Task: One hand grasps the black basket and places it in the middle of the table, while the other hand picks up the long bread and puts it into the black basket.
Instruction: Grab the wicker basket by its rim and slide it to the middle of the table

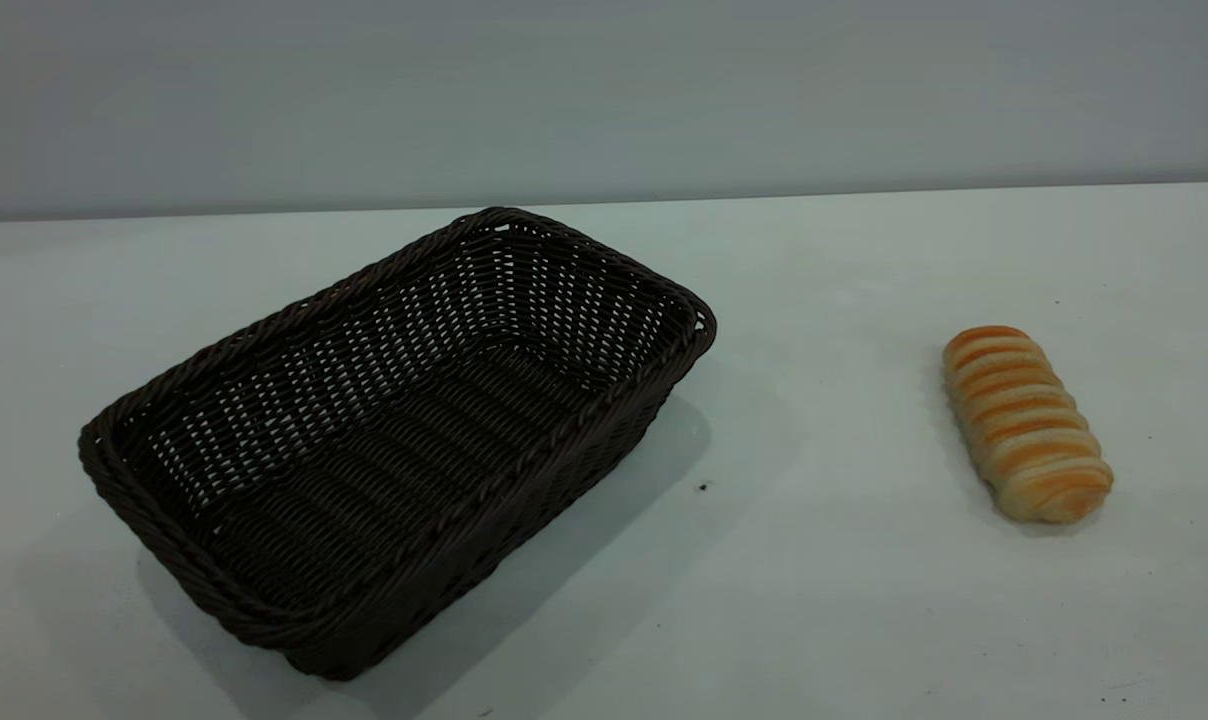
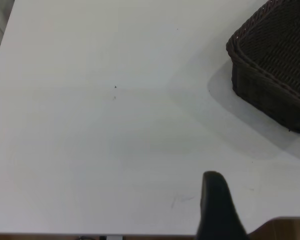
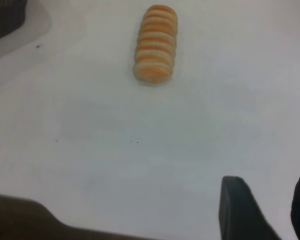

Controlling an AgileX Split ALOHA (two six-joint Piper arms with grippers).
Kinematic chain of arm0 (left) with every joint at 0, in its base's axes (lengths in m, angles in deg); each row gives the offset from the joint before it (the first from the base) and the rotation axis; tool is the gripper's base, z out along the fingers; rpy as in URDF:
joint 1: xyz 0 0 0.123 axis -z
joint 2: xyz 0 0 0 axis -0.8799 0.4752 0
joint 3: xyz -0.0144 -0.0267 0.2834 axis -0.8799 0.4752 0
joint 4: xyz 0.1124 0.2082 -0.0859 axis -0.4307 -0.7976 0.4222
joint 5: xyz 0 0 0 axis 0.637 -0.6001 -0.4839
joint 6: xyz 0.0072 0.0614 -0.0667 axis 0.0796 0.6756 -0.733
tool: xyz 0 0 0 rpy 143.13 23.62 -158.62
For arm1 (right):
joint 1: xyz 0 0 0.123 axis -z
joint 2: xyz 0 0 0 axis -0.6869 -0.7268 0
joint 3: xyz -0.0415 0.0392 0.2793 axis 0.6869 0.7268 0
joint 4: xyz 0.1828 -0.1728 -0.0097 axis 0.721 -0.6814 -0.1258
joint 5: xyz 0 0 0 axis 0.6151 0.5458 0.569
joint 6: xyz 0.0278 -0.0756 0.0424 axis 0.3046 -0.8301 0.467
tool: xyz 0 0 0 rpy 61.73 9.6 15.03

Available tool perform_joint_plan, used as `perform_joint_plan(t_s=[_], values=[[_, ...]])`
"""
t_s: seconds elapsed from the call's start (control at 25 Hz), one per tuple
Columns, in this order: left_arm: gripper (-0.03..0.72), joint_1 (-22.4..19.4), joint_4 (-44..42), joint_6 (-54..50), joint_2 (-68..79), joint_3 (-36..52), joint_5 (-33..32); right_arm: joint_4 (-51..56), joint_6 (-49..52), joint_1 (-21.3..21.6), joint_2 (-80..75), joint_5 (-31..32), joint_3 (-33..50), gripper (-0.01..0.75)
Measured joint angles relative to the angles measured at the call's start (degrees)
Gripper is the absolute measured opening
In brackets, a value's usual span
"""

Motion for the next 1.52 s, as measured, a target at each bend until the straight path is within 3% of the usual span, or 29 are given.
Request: perform_joint_plan(t_s=[1.12, 1.4, 1.52], values=[[0.508, 0.0, 0.0, 0.0, 0.0, 0.0, 0.0, 0.34, 0.0, 0.0, 0.0, 0.0, 0.0, 0.239], [0.597, 0.0, 0.34, -0.74, 0.0, -0.29, 0.73, 0.4, 2.43, 0.0, 0.0, -0.05, 0.0, 0.239], [0.624, 0.0, 0.53, -3.1, 0.0, -0.96, 4.18, 0.4, 5.31, 0.0, 0.0, -0.29, 0.0, 0.239]])
